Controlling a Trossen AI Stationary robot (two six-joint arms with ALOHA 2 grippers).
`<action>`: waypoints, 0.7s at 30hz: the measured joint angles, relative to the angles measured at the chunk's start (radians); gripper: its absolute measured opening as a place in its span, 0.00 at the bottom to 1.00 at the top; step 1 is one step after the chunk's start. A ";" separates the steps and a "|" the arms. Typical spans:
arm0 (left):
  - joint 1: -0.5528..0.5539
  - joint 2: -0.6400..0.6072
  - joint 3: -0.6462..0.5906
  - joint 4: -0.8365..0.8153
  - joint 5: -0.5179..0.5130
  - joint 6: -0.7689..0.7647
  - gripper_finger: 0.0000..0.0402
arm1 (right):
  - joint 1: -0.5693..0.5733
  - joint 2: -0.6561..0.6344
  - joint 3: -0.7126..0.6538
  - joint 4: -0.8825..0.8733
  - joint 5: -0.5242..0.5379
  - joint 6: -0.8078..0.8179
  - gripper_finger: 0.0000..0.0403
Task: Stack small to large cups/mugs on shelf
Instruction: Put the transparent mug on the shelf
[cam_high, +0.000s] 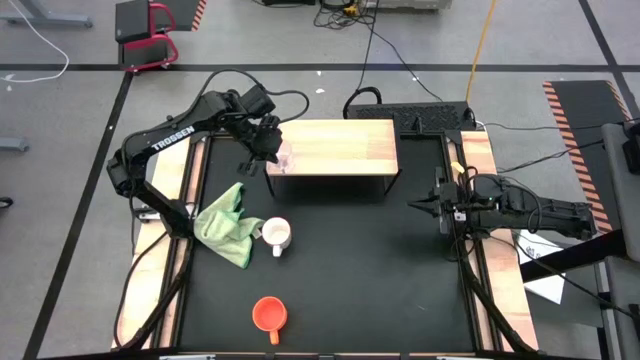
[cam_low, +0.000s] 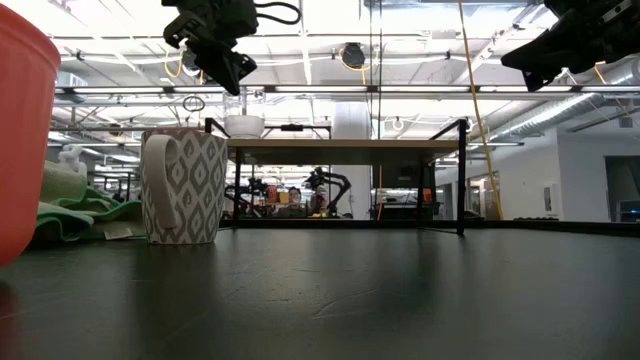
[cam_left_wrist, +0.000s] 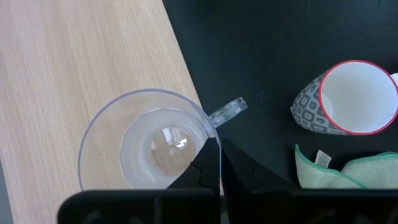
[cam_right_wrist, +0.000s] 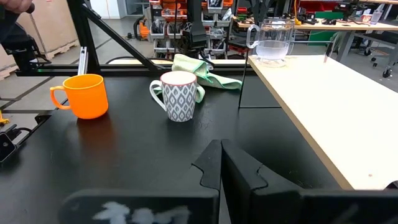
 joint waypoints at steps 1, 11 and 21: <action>0.000 0.000 0.000 0.000 0.000 0.000 0.00 | 0.000 0.000 0.000 0.000 0.000 0.000 0.00; 0.000 0.001 -0.001 0.003 -0.006 0.007 0.00 | 0.000 0.000 0.000 0.000 0.000 0.000 0.00; 0.001 0.002 -0.001 0.006 -0.007 0.016 0.01 | 0.000 0.000 0.000 0.000 0.000 0.000 0.00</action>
